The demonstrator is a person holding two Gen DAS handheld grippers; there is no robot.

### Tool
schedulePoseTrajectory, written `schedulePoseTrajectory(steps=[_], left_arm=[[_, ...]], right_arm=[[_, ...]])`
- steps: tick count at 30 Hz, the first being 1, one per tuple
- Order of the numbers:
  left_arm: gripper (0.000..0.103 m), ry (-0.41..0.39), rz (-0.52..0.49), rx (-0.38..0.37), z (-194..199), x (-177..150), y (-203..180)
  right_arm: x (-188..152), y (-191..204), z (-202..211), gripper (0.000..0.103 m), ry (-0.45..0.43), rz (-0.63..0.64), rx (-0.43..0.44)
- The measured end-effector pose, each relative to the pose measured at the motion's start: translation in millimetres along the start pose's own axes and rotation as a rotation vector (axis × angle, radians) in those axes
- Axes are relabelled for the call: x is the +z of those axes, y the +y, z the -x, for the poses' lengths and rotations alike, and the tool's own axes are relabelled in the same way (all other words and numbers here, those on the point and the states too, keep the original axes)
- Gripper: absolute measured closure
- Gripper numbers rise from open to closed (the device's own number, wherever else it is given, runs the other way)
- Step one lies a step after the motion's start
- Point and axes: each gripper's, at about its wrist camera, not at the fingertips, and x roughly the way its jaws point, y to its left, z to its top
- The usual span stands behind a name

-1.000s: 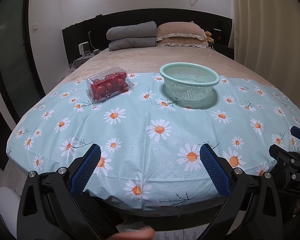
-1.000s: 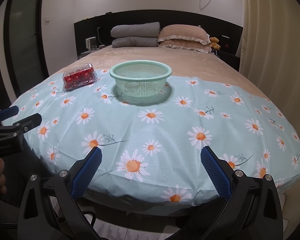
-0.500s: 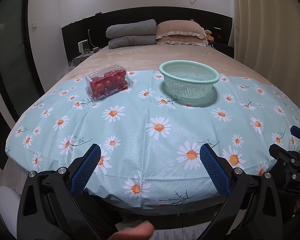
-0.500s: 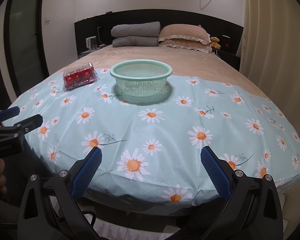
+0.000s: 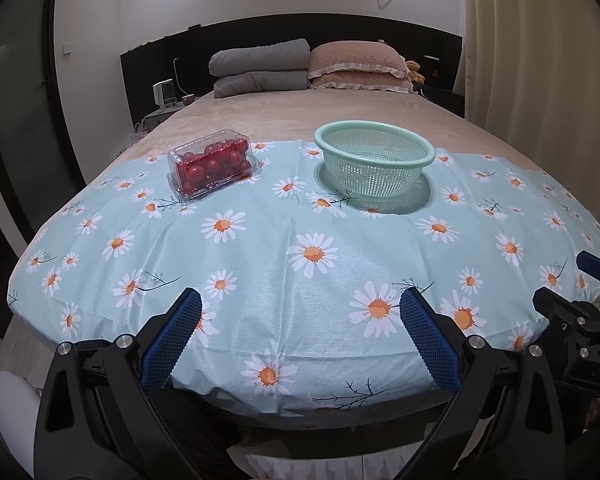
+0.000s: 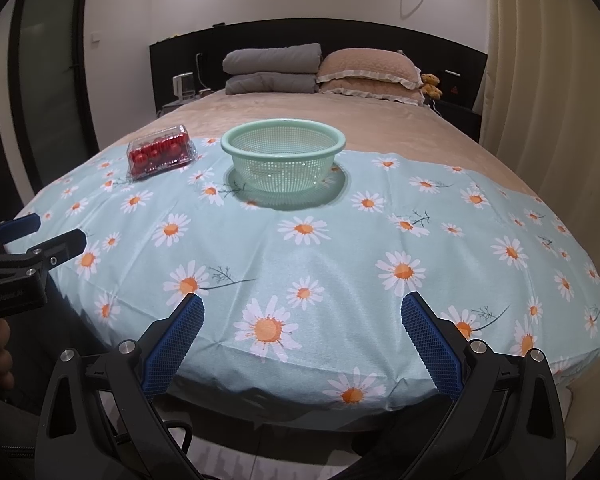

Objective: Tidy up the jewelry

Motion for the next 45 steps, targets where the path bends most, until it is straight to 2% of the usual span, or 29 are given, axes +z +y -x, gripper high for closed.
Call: schedulePoseTrajectory(steps=[32,34,36,39,45], left_arm=[[0.006,-0.012,-0.004,-0.001,3.2,0.5,-0.4],[0.006,-0.012,-0.002,0.018,3.1,0.9,0.0],[0.006,-0.002,0.010,0.070,1.1,1.9,3.0],[0.006,-0.023,-0.007,0.036,5.5,2.0,0.9],[0.006,-0.020,-0.002,0.033,4.4,2.4,2.9]], right_arm=[[0.9,3.2,3.5,0.008,-0.011,0.012,-0.004],[1.2,3.6,3.6,0.008,-0.011,0.013,-0.003],[1.6,3.3,4.1,0.008,-0.011,0.011,-0.006],[2.1,3.5,3.7,0.008,-0.008,0.014,0.002],[2.7,3.0,3.8,0.008,-0.008,0.018,0.002]])
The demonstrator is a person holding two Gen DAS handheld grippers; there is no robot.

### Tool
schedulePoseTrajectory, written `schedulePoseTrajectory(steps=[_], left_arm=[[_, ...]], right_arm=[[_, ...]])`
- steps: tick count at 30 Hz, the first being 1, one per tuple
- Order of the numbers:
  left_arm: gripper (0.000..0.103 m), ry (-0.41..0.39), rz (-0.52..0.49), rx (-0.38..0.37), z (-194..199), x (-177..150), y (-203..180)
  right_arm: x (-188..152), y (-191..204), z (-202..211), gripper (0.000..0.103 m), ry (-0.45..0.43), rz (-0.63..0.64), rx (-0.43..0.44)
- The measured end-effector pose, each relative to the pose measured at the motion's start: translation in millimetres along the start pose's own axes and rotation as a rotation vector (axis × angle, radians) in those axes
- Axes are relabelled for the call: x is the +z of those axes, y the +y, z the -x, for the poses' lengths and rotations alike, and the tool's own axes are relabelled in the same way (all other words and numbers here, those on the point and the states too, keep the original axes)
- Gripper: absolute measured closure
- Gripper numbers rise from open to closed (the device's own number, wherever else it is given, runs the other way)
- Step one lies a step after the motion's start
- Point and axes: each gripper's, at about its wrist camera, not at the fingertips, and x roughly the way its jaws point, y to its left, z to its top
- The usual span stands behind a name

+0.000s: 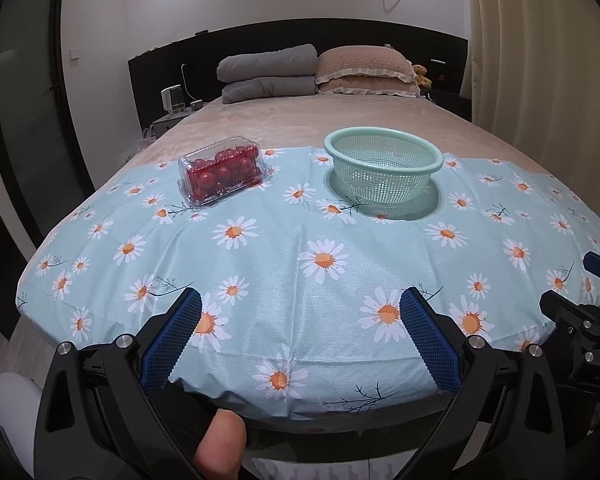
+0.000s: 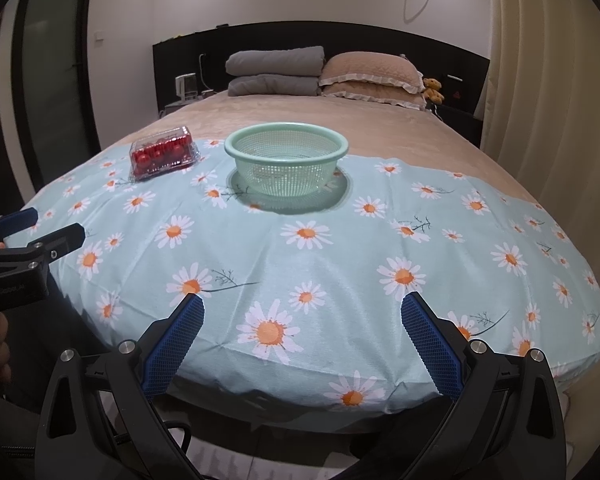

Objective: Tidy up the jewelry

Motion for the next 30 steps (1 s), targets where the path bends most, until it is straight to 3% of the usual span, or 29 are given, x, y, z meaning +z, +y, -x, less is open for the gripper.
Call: schedulePoseTrajectory(steps=[16,30], left_arm=[[0.006,0.004,-0.001,-0.028,-1.2,-2.1,-1.8],[0.006,0.010,-0.003,-0.008,-1.4,-2.6,-1.6]], right_arm=[[-0.6,-1.3,-0.7,0.008,0.002,-0.003,0.004],[-2.2,-2.0,-0.6,0.008,0.002,0.003,0.003]])
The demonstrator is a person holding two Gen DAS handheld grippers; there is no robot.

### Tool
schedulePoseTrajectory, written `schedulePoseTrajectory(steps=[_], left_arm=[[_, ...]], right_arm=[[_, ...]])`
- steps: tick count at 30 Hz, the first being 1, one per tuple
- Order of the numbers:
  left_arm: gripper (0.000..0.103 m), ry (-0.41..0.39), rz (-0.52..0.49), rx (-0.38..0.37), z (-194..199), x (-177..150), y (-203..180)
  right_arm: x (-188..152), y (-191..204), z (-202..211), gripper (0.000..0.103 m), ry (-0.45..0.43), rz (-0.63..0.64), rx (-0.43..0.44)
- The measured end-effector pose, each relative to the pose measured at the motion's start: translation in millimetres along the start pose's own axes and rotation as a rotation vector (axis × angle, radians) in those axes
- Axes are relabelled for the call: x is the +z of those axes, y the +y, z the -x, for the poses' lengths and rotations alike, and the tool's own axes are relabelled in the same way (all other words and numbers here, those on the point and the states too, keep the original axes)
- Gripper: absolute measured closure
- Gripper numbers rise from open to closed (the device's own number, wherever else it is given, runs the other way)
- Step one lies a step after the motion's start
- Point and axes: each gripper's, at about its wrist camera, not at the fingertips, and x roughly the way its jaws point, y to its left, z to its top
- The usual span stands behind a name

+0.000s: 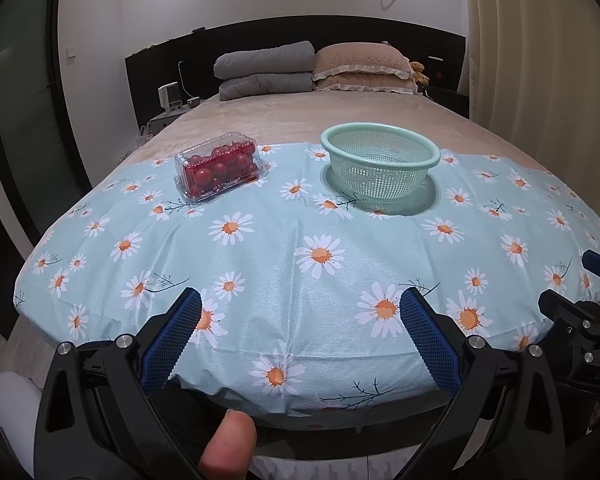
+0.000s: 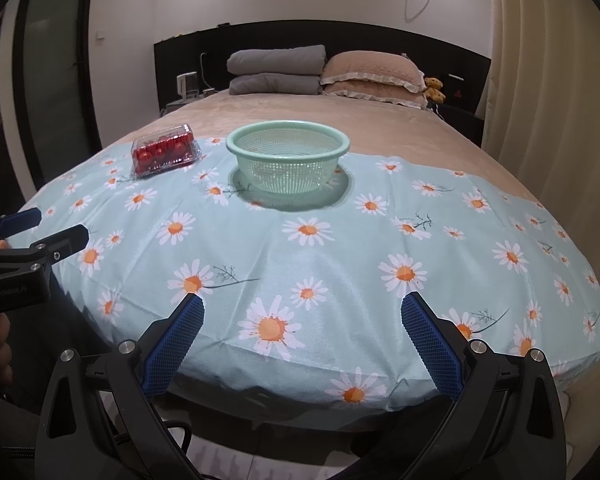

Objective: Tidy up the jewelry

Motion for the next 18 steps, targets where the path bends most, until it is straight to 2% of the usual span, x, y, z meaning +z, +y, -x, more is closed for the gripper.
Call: schedulePoseTrajectory(steps=[10,14,18], left_arm=[[0.006,0.009,0.005,0.005,-1.7,-0.6,1.9],[0.006,-0.011,-0.002,-0.008,2.0,-0.8,1.3],[0.006,0.003,0.002,-0.025,-0.3,-1.0,1.0]], right_arm=[[0.0,1.9,1.7,0.008,-0.001,0.004,0.000],[0.3,1.7,1.8,0.008,-0.001,0.004,0.001],[0.0,1.9,2.4,0.008,-0.003,0.004,0.000]])
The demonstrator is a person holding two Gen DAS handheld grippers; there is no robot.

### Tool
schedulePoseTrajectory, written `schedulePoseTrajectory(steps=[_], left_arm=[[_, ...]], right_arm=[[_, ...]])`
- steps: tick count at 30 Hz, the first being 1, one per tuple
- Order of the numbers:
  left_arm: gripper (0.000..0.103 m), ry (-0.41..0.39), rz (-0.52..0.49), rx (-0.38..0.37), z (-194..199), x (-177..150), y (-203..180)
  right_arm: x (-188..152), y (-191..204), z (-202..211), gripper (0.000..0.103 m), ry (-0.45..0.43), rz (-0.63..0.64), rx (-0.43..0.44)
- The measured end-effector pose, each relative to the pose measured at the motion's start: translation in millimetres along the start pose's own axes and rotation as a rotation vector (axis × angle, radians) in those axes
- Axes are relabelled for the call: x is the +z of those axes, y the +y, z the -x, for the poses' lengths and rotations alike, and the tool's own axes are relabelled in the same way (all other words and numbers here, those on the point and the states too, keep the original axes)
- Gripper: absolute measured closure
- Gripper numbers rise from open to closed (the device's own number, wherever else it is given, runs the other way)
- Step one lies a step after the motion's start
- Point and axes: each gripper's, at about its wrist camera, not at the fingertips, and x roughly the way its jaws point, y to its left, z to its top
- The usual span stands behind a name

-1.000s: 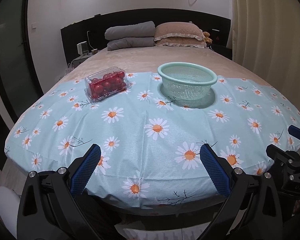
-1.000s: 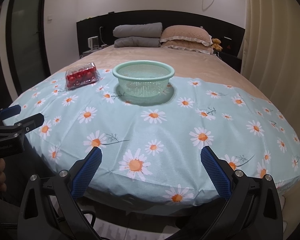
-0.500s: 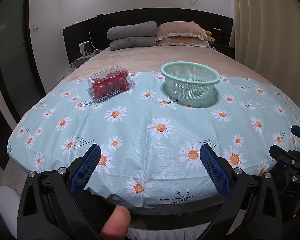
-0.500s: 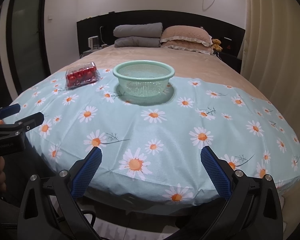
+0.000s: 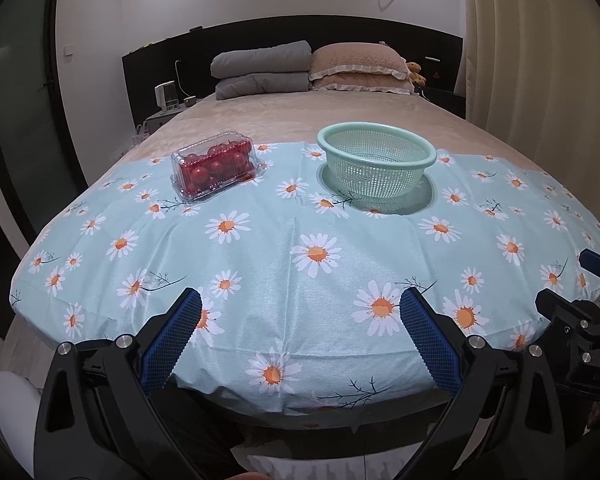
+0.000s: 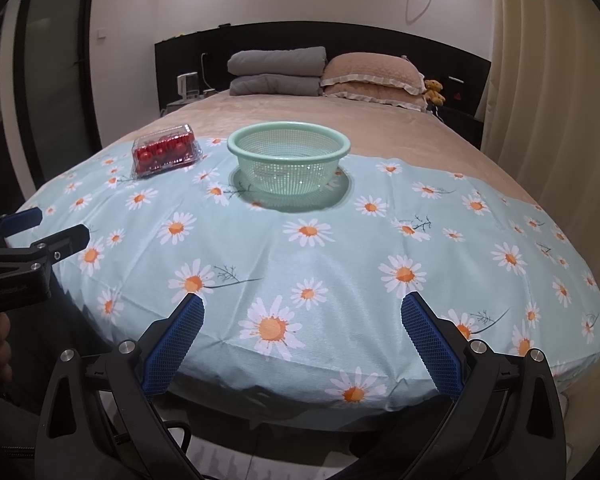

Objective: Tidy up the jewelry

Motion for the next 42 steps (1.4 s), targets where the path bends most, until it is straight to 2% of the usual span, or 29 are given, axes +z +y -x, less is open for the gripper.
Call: schedulePoseTrajectory(steps=[42], left_arm=[[0.006,-0.007,-0.048,-0.025,2.7,0.4,-10.0]], right_arm=[[-0.4,-1.4,-1.8,0.008,0.002,-0.002,-0.001]])
